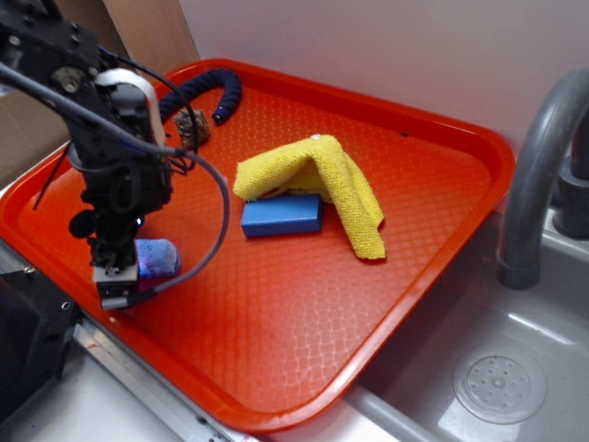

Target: Grab the blue sponge.

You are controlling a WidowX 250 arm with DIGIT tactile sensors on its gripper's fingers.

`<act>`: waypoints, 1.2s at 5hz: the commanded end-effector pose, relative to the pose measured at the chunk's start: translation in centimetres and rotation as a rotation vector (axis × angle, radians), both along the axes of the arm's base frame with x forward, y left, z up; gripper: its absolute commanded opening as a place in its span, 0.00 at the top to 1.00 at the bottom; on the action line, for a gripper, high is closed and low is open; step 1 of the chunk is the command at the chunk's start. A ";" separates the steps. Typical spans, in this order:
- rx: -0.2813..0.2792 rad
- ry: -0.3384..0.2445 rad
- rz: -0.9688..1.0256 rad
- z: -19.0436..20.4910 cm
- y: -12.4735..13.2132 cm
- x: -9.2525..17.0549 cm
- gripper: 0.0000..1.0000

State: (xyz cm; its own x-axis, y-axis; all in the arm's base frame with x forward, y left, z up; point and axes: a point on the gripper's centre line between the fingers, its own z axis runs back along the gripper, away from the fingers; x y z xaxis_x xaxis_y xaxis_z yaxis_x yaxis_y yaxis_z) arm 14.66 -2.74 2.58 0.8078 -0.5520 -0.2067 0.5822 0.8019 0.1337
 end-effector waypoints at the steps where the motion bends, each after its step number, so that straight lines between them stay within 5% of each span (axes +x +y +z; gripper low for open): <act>1: 0.024 0.042 -0.037 -1.8 -0.7 -0.8 0.00; 2: 0.027 0.023 -0.044 -1.7 -1.2 -1.3 1.00; 4: 0.024 0.023 -0.057 -1.9 -2.1 -2.2 1.00; 6: -0.021 -0.027 0.255 7.1 -1.1 1.8 1.00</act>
